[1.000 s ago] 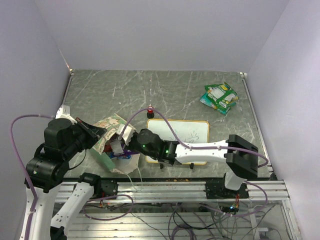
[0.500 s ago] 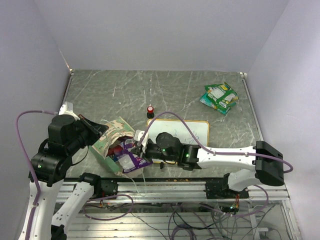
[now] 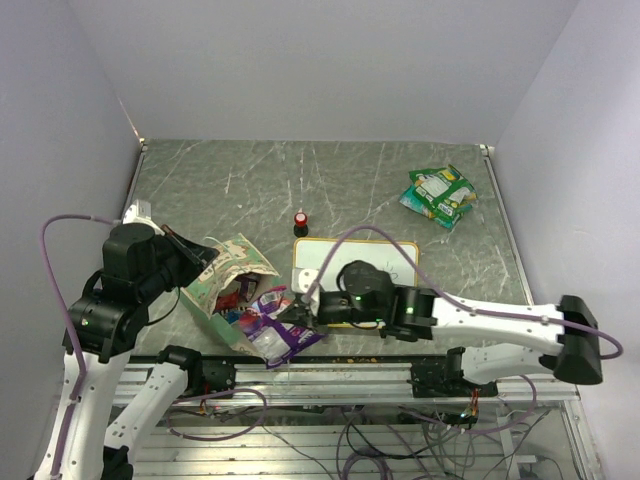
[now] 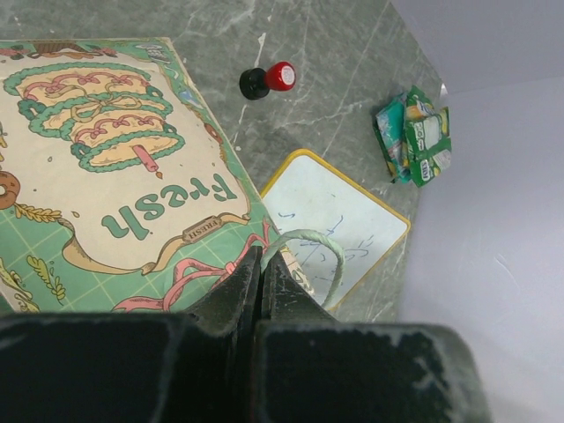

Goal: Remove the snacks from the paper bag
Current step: Place the snack at the center of the board.

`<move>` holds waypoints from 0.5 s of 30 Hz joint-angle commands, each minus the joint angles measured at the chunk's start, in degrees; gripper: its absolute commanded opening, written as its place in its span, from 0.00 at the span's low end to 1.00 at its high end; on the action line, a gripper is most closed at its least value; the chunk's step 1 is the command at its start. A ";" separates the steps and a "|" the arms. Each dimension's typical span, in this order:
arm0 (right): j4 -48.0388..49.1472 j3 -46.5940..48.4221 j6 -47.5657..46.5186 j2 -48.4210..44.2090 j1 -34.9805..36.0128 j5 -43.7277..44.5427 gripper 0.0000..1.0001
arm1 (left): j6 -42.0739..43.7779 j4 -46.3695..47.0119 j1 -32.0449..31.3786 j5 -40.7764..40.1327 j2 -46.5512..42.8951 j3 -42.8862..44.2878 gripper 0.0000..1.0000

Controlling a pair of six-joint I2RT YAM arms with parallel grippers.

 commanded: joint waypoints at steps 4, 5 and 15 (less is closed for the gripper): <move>-14.90 8.21 -8.81 -10.39 0.01 4.87 0.00 | -0.20 -2.30 -0.24 -3.99 -0.43 0.44 0.07; -15.58 8.98 -9.57 -11.19 0.01 7.60 0.00 | -0.43 -2.31 -0.22 -4.07 -0.64 0.24 0.07; -0.35 8.91 -11.50 -5.72 -17.67 32.64 0.00 | -0.83 -4.44 -0.24 -3.92 -1.24 0.68 0.07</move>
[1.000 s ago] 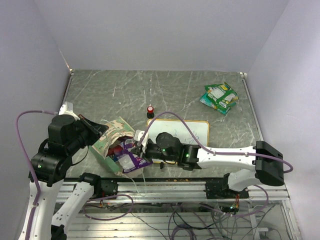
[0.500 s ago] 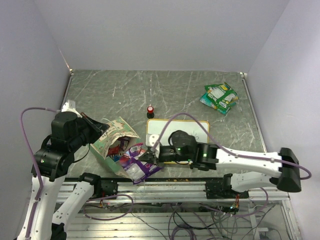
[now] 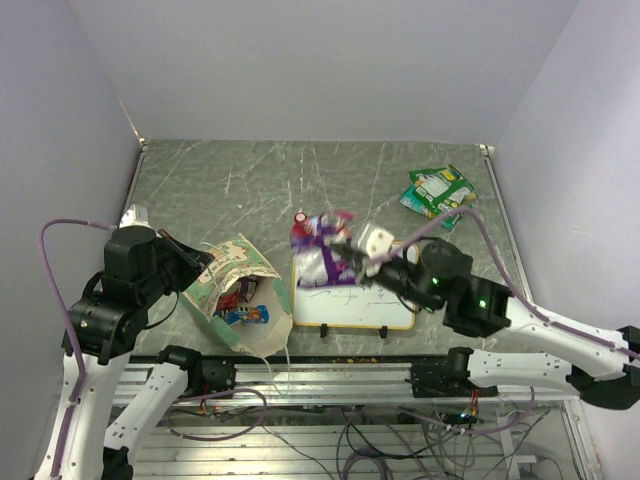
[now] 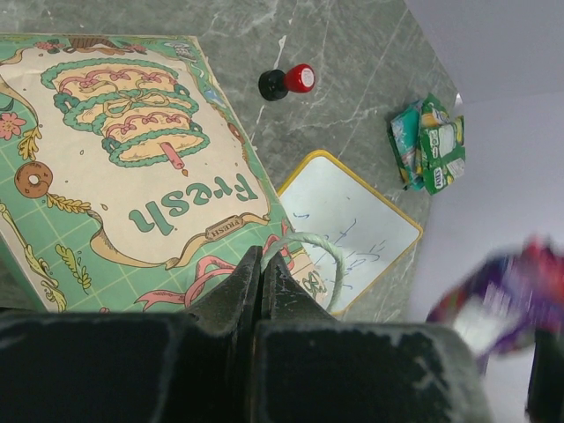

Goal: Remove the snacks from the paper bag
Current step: Place the snack at the center of the board.

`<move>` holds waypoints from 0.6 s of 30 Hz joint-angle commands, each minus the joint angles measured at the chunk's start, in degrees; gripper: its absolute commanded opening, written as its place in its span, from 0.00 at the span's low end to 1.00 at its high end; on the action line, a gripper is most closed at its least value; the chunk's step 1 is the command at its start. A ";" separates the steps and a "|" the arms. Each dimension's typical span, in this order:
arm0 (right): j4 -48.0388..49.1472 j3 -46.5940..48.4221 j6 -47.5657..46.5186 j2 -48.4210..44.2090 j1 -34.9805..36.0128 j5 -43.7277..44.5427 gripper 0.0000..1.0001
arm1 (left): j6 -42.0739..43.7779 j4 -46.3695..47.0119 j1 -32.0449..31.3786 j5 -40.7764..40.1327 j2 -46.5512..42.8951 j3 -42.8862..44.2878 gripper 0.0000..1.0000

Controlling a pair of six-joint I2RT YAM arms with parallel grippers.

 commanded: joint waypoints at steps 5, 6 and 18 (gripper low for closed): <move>13.14 5.38 9.75 16.10 -31.27 3.12 0.00 | -0.80 -2.00 -0.24 -0.65 -0.59 0.79 0.07; 13.73 6.18 12.85 18.03 -34.79 2.05 0.00 | -0.90 -2.12 -0.24 -0.67 -0.68 0.91 0.07; 24.95 6.20 23.84 34.14 -63.51 -4.12 0.00 | -0.63 -0.97 -0.24 -0.02 0.55 1.27 0.07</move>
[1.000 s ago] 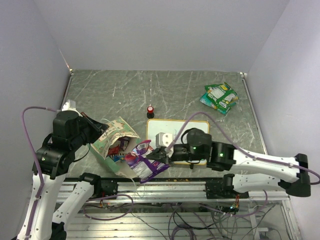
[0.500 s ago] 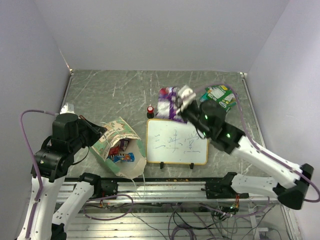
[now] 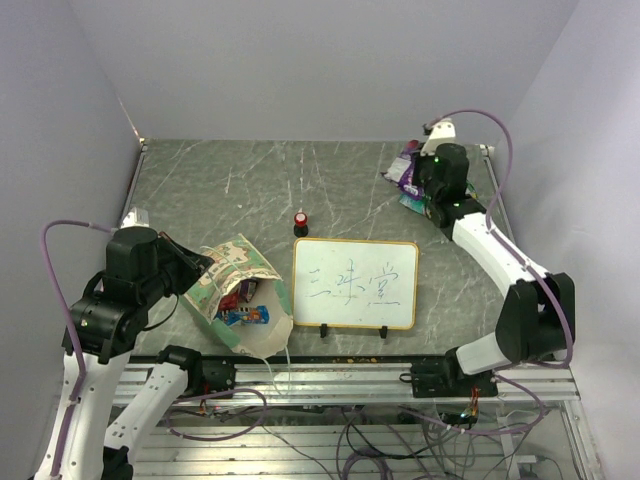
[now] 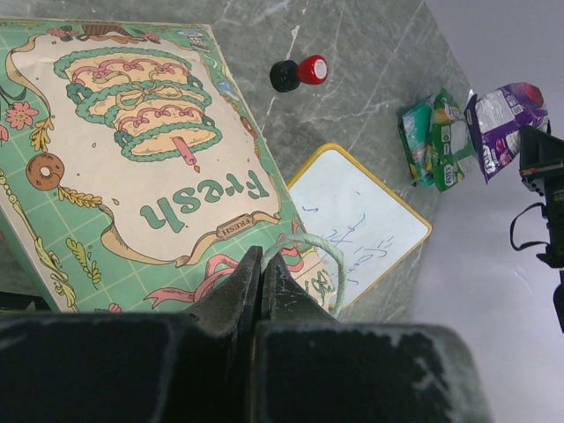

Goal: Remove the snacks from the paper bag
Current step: Place the snack at the center of the board.

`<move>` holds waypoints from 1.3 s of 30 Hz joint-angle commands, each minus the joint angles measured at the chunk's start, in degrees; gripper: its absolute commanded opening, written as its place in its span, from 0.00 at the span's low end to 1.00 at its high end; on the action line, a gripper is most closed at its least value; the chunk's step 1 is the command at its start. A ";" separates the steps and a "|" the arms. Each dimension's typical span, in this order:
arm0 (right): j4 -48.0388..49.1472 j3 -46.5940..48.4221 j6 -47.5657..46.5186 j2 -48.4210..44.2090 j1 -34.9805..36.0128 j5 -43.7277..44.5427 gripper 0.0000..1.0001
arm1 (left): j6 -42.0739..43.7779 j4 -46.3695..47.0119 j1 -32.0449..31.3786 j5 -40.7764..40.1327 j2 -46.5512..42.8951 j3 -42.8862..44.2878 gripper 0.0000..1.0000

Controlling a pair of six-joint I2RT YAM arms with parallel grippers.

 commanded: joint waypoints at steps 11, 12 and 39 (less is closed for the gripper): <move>15.62 -3.49 9.30 5.68 -16.72 -9.58 0.00 | 0.12 4.41 -0.19 0.62 2.50 0.51 0.07; 15.71 -3.35 9.49 6.31 -16.93 -10.00 0.00 | 0.03 4.65 -0.23 0.67 2.68 0.46 0.07; 13.32 -6.61 5.95 9.81 -17.62 -7.50 0.25 | -0.32 6.93 -0.23 1.63 4.34 -0.12 0.07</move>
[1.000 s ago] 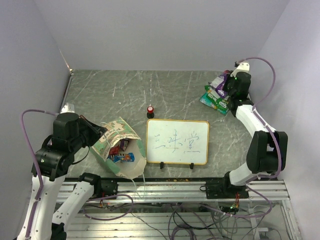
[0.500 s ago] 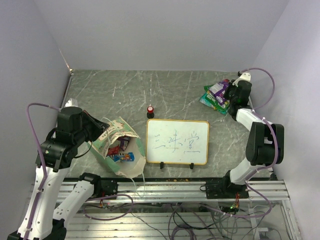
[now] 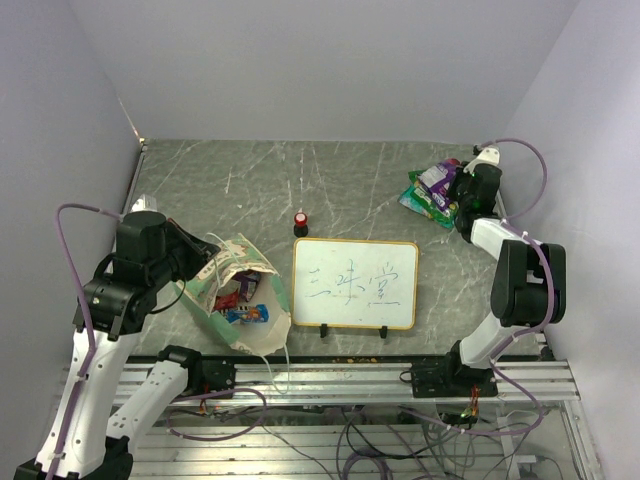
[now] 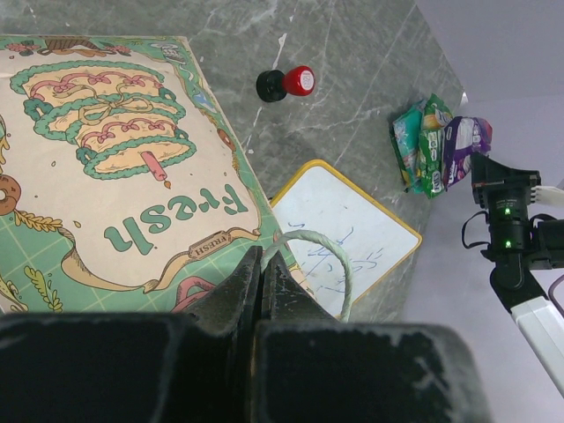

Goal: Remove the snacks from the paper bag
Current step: Place the snack at the center of the board.

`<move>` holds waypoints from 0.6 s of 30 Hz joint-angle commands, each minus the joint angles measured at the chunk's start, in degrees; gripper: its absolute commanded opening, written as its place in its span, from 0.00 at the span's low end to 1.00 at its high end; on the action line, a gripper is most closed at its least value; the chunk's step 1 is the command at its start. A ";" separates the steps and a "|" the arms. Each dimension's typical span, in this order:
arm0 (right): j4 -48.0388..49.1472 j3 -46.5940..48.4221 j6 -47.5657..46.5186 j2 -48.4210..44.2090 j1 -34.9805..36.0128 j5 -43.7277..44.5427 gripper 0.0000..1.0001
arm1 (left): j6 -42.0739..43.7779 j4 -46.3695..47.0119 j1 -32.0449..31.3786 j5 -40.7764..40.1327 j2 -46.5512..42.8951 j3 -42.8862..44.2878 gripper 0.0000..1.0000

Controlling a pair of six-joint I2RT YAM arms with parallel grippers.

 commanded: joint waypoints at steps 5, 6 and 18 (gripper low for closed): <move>-8.71 5.09 -3.64 -4.08 -0.32 3.61 0.43 | 0.26 1.04 -0.24 1.00 -0.27 1.17 0.07; -9.61 5.60 -3.78 -4.70 -0.33 3.89 0.46 | 0.30 0.75 -0.22 1.00 -0.27 1.42 0.07; -14.17 11.29 -10.99 -8.18 10.25 5.04 0.76 | -2.73 -0.70 -0.24 4.54 -1.97 1.14 0.07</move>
